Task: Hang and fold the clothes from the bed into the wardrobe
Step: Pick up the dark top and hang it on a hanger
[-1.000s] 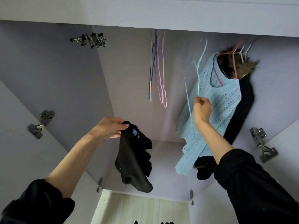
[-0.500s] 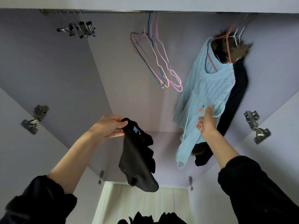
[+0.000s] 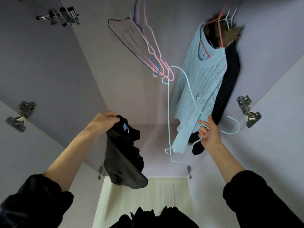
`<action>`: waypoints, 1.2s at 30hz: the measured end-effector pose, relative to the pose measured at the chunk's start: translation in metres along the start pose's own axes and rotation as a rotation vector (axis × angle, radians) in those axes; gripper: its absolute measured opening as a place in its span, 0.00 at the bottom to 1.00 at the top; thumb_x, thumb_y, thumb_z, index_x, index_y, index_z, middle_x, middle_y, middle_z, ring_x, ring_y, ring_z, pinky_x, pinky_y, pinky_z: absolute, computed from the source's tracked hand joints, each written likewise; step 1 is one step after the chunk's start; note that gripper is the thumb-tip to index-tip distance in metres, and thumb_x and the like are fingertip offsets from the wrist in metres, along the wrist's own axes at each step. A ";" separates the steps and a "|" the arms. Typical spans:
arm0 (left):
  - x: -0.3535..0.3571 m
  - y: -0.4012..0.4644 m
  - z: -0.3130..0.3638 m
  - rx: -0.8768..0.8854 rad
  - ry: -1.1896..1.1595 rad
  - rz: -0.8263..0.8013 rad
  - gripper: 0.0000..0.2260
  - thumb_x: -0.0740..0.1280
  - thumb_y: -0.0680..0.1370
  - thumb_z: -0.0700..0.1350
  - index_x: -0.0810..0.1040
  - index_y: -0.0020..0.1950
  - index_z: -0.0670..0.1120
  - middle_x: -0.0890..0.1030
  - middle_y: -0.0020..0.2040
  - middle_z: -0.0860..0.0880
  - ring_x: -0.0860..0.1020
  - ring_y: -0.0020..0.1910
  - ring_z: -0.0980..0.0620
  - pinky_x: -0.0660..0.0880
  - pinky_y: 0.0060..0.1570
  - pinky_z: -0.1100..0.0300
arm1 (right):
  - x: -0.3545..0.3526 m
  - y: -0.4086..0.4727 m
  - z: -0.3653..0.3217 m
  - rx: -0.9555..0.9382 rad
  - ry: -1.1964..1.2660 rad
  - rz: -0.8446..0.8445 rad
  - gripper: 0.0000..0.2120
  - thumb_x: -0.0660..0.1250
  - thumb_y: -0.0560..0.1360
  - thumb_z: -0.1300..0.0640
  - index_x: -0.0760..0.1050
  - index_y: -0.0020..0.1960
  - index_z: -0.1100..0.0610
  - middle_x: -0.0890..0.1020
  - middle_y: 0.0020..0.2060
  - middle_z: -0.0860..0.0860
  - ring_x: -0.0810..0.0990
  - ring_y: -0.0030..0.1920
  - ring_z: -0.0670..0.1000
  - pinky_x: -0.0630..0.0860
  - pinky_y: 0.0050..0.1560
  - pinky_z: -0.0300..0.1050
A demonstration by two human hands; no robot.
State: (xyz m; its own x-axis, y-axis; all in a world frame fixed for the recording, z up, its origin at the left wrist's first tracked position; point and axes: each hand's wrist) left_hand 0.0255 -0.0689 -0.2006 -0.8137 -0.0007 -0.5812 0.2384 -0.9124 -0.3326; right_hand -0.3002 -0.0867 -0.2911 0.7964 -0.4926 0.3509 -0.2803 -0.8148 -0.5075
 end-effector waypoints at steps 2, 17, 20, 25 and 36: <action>0.002 -0.003 -0.005 0.006 0.031 -0.008 0.05 0.63 0.78 0.40 0.77 0.44 0.44 0.75 0.40 0.49 0.71 0.43 0.52 0.66 0.37 0.62 | -0.006 -0.002 0.004 0.032 0.003 -0.045 0.22 0.57 0.79 0.43 0.70 0.35 0.58 0.60 0.17 0.45 0.57 0.17 0.42 0.53 0.25 0.34; 0.008 -0.015 -0.028 -0.087 0.040 -0.052 0.10 0.64 0.78 0.40 0.75 0.36 0.46 0.74 0.38 0.48 0.72 0.42 0.50 0.67 0.41 0.60 | -0.015 -0.005 0.025 0.067 -0.005 -0.063 0.20 0.58 0.80 0.44 0.67 0.34 0.56 0.62 0.17 0.44 0.56 0.17 0.43 0.57 0.28 0.36; 0.011 -0.017 -0.022 -0.066 0.060 -0.067 0.08 0.64 0.77 0.41 0.76 0.38 0.46 0.74 0.39 0.48 0.71 0.42 0.50 0.66 0.39 0.60 | 0.003 -0.005 0.016 0.037 0.137 -0.159 0.20 0.60 0.79 0.44 0.66 0.33 0.55 0.65 0.18 0.45 0.57 0.17 0.42 0.58 0.27 0.35; 0.004 -0.018 -0.021 -0.025 0.087 -0.051 0.08 0.65 0.76 0.41 0.77 0.36 0.46 0.75 0.38 0.47 0.72 0.42 0.50 0.67 0.43 0.59 | 0.029 -0.005 0.004 0.009 0.242 -0.359 0.29 0.55 0.79 0.42 0.60 0.21 0.51 0.57 0.16 0.46 0.55 0.20 0.45 0.57 0.27 0.38; -0.015 -0.043 0.002 0.157 -0.040 -0.146 0.07 0.67 0.76 0.38 0.80 0.39 0.47 0.78 0.36 0.52 0.74 0.36 0.60 0.68 0.39 0.71 | 0.081 -0.014 0.025 0.070 0.111 -0.467 0.30 0.55 0.80 0.45 0.65 0.19 0.49 0.57 0.15 0.45 0.56 0.19 0.44 0.59 0.29 0.37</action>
State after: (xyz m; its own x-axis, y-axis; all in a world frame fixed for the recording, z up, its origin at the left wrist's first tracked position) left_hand 0.0267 -0.0305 -0.1762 -0.8547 0.1230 -0.5043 0.0334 -0.9565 -0.2900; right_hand -0.2188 -0.1076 -0.2752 0.7651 -0.1116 0.6341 0.1333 -0.9361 -0.3256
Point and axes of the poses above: each hand's wrist, its own y-axis towards the middle knuckle, its own x-axis out of the palm, z = x × y
